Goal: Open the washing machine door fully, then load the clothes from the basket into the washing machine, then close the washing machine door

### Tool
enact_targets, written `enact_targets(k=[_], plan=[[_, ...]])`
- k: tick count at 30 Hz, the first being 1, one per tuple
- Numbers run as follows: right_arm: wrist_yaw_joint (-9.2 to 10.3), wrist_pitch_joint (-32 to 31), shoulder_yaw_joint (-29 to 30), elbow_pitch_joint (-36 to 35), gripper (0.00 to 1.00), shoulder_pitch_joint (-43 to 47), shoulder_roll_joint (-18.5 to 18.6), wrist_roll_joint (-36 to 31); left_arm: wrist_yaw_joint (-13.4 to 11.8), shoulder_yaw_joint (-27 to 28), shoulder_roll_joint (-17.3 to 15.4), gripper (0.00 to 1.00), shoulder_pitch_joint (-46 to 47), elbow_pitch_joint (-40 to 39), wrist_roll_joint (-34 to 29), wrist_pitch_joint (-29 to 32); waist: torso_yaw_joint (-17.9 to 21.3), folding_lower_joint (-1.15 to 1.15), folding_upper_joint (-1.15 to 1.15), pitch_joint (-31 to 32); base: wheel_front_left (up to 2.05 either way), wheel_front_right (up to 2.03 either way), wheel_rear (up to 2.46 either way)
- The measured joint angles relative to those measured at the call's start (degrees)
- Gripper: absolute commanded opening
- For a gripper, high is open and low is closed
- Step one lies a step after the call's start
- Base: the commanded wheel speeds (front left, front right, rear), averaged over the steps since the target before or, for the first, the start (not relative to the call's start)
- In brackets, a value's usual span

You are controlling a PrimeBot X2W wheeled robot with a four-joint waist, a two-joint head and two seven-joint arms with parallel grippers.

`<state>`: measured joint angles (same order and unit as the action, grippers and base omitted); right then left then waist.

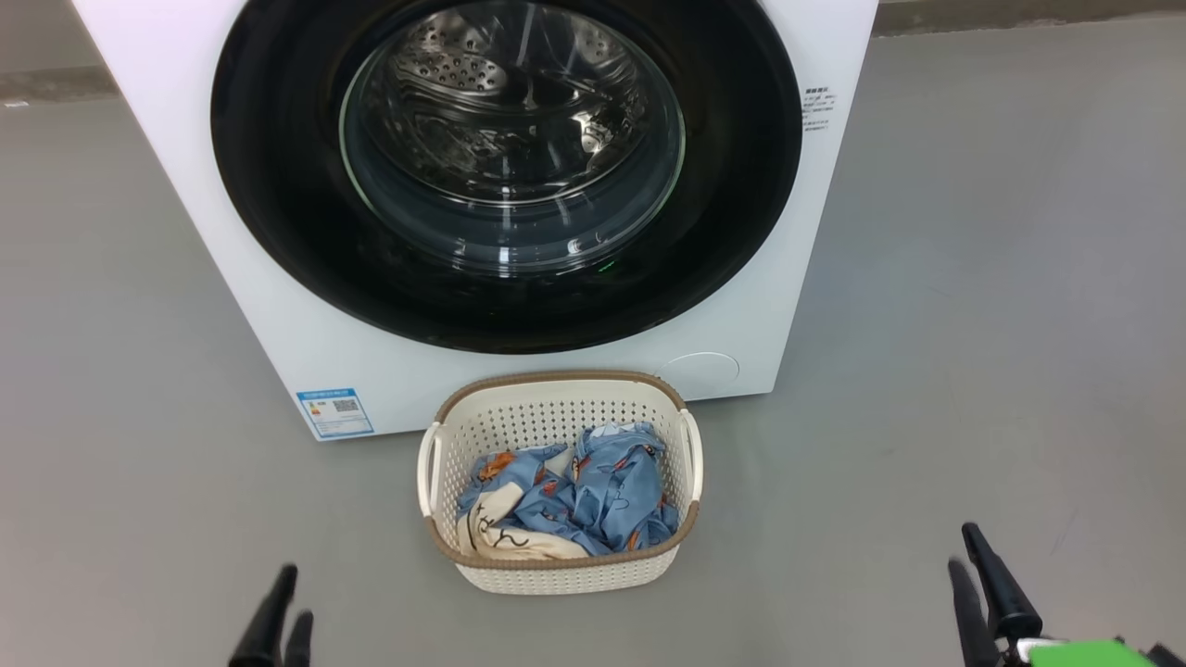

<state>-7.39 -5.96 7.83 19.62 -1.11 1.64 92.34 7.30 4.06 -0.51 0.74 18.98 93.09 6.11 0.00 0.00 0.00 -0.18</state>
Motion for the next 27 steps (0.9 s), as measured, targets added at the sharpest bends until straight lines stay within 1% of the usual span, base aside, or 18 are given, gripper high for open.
enact_targets(k=[8,15,22,27], plan=[[0.00,0.52,-0.31,0.56,1.00,0.70,-0.10,-0.19,-0.05,-0.05,0.31,1.00,-0.75,0.52,-0.01,-0.10,0.04,-0.02,0.00,0.08,0.00,0.00,0.00],[0.00,1.65,-1.30,0.02,1.00,-0.26,0.29,-1.75,-0.05,-0.33,-0.03,1.00,-0.44,-0.33,-0.55,-1.18,0.13,-0.01,0.00,-0.10,0.00,0.00,0.00],[0.00,3.12,-2.07,-0.16,1.00,-0.76,0.92,-4.19,-0.05,-1.81,-1.03,1.00,-0.15,-1.20,-2.68,-2.89,0.25,-0.01,0.00,-0.17,0.00,0.00,0.00],[0.00,3.88,-2.82,-0.30,1.00,-1.74,1.66,-6.98,-0.05,-2.96,-2.43,1.00,0.88,-1.80,-4.66,-3.92,0.32,-0.01,0.00,-0.22,0.00,0.00,0.00]])
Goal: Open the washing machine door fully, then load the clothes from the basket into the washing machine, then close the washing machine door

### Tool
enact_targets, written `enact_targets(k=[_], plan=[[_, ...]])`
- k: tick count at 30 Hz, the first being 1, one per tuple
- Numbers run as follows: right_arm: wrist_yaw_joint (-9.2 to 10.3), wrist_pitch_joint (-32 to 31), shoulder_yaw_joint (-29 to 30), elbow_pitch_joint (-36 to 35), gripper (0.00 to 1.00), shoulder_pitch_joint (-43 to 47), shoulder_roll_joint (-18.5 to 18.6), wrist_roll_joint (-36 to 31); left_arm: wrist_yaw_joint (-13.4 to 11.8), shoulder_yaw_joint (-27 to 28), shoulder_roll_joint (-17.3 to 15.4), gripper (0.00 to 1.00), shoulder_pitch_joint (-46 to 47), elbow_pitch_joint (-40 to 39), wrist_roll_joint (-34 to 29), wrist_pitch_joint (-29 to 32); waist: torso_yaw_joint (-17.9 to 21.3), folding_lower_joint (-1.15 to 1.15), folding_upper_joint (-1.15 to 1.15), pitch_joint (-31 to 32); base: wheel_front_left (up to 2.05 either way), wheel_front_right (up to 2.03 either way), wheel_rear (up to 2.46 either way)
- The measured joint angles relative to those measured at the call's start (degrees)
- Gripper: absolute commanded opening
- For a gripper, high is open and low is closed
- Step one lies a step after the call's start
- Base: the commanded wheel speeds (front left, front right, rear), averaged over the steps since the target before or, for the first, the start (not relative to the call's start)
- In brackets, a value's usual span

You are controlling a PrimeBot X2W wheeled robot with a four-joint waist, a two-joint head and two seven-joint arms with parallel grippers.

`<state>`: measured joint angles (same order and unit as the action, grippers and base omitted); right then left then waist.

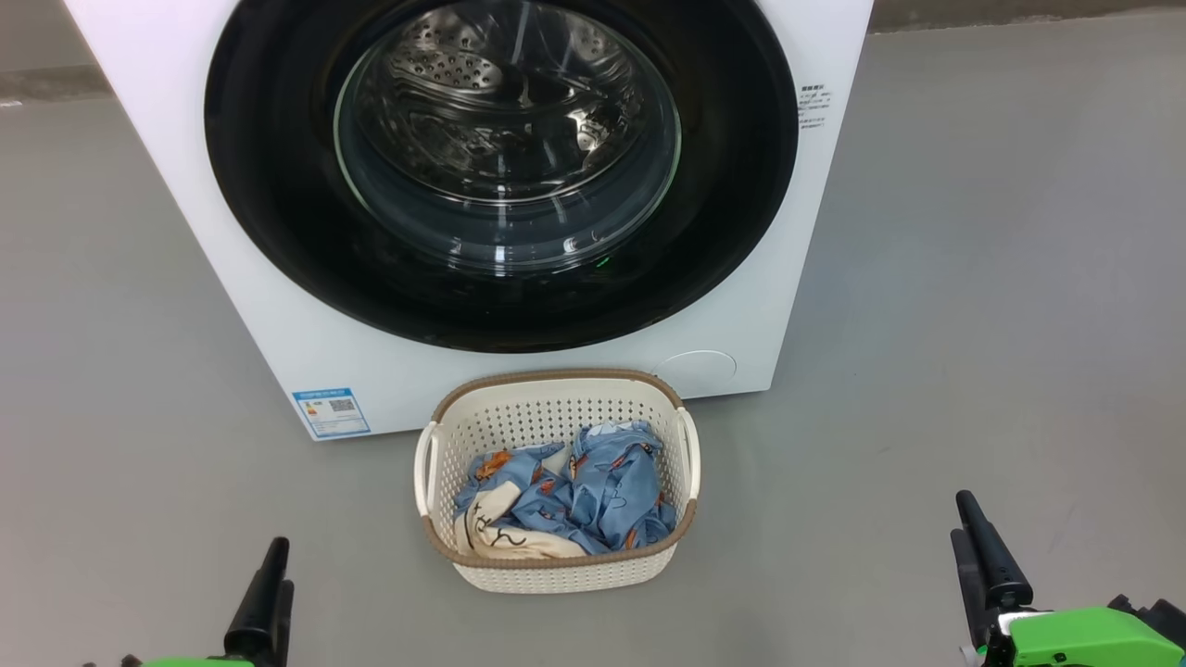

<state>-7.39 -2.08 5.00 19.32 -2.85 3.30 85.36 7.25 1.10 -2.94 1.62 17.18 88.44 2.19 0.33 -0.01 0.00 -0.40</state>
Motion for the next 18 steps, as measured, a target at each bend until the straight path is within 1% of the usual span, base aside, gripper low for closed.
enact_targets(k=[5,11,18], plan=[[0.00,0.78,-0.40,-0.20,1.00,-0.85,0.40,-3.68,0.00,-0.58,-0.31,1.00,0.04,-0.71,-3.07,-0.89,0.06,0.00,0.00,-0.08,0.00,0.00,0.00],[0.00,1.71,-0.75,-0.51,1.00,-1.19,0.71,-8.35,0.00,-1.35,-1.43,1.00,0.79,-1.10,-6.82,-1.79,0.13,0.00,0.00,-0.19,0.00,0.00,0.00],[0.00,2.92,-2.18,-0.87,1.00,-2.07,1.85,-14.63,0.00,-3.47,-3.03,1.00,1.37,-1.45,-13.47,-2.85,0.23,0.00,0.00,-0.34,0.00,0.00,0.00]])
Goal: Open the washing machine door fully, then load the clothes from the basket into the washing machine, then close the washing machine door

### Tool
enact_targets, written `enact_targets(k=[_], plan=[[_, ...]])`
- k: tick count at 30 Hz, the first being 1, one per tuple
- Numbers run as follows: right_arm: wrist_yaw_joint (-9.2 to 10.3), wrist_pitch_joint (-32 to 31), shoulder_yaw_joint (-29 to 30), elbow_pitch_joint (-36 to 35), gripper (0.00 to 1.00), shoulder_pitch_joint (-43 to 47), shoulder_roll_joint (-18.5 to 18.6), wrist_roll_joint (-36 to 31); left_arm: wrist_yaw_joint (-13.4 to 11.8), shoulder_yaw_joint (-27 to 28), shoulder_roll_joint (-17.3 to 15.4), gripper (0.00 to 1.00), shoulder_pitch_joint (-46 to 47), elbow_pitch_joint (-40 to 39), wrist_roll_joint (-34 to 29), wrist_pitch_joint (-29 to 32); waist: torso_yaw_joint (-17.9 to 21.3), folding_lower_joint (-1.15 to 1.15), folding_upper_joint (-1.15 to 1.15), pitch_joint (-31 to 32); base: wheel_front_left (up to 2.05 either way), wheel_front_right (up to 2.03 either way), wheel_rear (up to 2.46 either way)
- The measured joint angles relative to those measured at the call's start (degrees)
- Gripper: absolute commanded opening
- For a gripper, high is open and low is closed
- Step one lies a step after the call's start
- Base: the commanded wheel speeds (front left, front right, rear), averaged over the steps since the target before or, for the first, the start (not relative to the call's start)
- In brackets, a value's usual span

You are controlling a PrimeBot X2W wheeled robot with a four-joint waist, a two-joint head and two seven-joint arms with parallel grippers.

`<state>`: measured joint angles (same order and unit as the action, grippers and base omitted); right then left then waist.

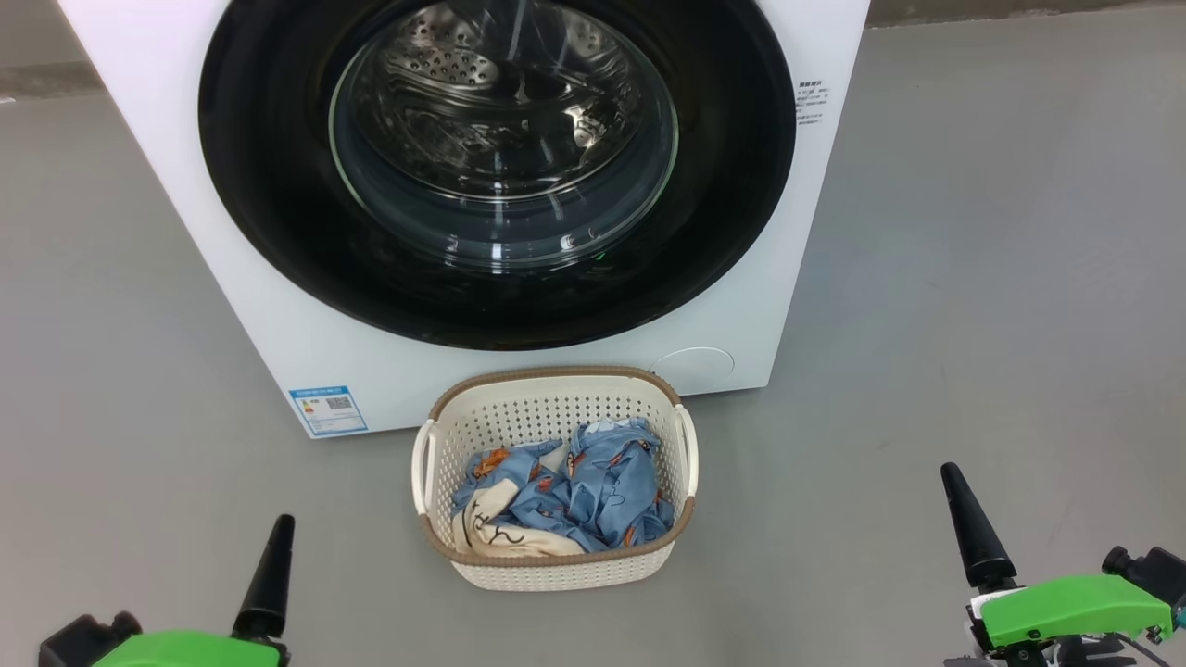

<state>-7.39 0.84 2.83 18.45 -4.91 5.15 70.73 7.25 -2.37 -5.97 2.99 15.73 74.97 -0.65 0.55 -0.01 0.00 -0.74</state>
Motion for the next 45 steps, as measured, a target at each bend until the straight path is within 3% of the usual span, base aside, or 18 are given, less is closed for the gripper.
enact_targets(k=[25,45], plan=[[0.00,4.11,-2.88,0.68,1.00,-2.55,2.29,-24.81,0.07,-2.20,-2.63,1.00,2.11,1.48,-22.09,-4.26,0.20,0.01,0.00,0.14,0.00,0.00,0.00],[0.00,7.38,-3.96,0.78,1.00,-4.82,2.76,-38.38,0.08,-2.03,-4.08,1.00,2.16,0.99,-35.23,-7.49,0.67,0.01,0.00,-0.13,0.00,0.00,0.00]])
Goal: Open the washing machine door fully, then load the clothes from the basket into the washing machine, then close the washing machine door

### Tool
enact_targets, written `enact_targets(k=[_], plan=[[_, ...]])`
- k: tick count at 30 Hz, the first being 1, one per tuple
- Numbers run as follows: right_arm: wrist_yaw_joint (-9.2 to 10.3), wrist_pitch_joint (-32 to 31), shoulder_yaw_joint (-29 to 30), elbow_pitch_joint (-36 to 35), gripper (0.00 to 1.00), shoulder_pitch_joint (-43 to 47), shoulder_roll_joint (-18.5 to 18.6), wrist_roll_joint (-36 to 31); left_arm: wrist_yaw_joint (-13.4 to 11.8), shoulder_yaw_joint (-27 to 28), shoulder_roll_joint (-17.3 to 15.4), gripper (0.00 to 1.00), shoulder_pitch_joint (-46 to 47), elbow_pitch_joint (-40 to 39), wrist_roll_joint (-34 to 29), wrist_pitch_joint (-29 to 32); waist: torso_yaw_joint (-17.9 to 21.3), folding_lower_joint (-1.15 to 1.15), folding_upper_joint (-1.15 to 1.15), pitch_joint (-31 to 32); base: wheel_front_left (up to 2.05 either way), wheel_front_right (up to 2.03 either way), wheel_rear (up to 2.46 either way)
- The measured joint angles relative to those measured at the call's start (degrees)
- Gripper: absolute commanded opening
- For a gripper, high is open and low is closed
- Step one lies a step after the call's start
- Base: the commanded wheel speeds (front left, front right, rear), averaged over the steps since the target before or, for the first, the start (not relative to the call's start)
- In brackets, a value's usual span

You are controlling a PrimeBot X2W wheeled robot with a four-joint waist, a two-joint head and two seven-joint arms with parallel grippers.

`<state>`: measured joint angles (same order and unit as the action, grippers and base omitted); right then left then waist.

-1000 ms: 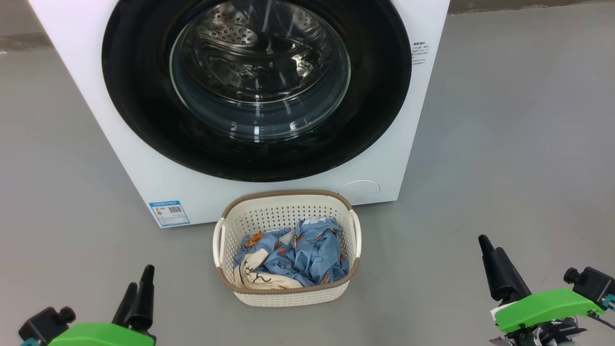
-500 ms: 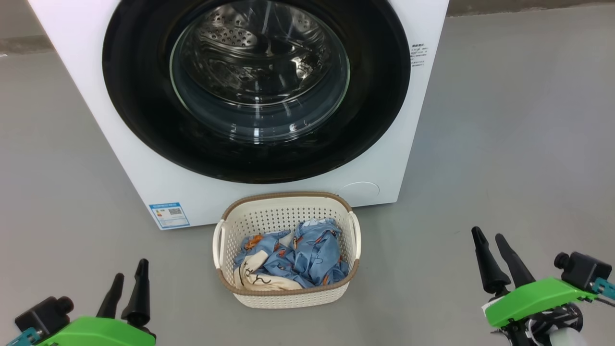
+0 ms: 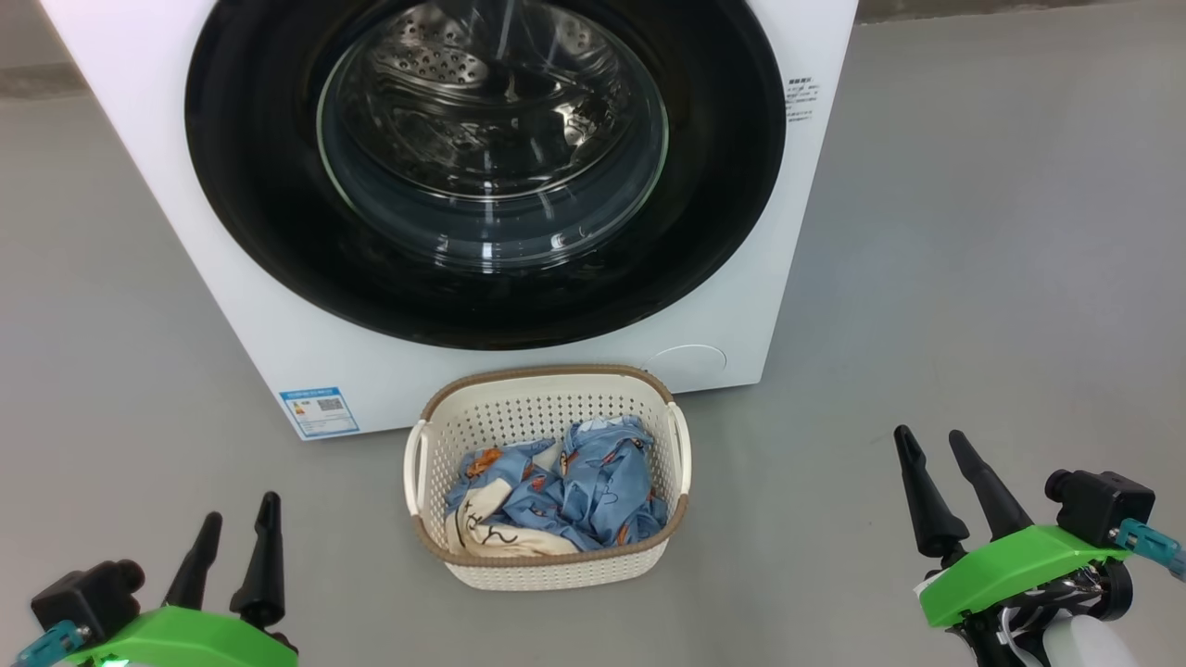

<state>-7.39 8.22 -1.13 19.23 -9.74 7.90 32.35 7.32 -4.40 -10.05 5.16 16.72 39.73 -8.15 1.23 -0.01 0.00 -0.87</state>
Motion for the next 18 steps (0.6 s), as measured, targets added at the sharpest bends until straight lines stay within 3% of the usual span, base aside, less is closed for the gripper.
enact_targets(k=[18], plan=[[-0.01,2.67,-0.69,0.24,1.00,-2.68,0.74,-12.85,0.00,0.35,-1.56,1.00,1.49,-1.11,-11.61,-2.97,0.56,0.00,0.00,-1.39,0.00,0.00,0.00]])
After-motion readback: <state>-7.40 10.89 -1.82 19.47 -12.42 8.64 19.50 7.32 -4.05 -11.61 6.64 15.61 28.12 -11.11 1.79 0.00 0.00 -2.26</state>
